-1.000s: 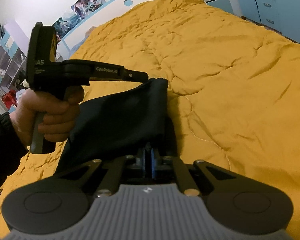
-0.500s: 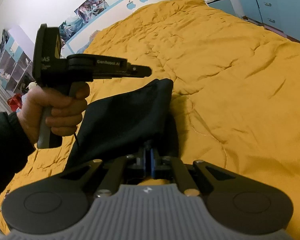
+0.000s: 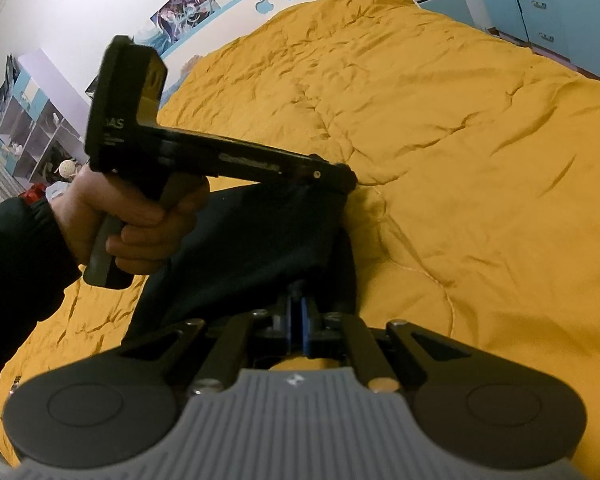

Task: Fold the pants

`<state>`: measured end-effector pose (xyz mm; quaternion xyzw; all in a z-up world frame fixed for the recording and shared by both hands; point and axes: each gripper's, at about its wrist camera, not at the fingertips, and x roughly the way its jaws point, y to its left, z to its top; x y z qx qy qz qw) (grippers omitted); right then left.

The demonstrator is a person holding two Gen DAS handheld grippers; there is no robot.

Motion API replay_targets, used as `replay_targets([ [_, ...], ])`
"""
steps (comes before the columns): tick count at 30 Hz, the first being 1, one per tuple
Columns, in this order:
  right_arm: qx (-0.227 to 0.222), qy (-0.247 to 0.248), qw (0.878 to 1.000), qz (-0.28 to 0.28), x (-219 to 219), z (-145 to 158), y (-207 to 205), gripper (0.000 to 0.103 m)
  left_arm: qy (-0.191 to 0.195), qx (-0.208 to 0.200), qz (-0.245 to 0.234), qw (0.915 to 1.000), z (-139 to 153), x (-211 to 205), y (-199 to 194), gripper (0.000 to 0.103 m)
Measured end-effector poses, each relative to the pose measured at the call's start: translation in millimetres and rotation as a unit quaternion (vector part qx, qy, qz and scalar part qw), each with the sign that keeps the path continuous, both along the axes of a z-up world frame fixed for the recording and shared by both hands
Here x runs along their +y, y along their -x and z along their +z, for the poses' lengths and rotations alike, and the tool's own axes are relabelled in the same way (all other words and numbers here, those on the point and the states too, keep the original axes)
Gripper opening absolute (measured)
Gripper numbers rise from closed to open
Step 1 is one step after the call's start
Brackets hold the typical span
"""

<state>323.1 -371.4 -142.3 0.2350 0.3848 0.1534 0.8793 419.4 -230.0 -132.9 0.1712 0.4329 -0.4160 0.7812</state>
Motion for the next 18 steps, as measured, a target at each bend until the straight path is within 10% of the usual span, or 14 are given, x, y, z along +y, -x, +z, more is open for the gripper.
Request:
replay_targets([
  [18, -0.063, -0.04, 0.997, -0.027, -14, 16, 15, 0.001, 0.088, 0.044, 0.106, 0.9894, 18, 39, -26, 0.003],
])
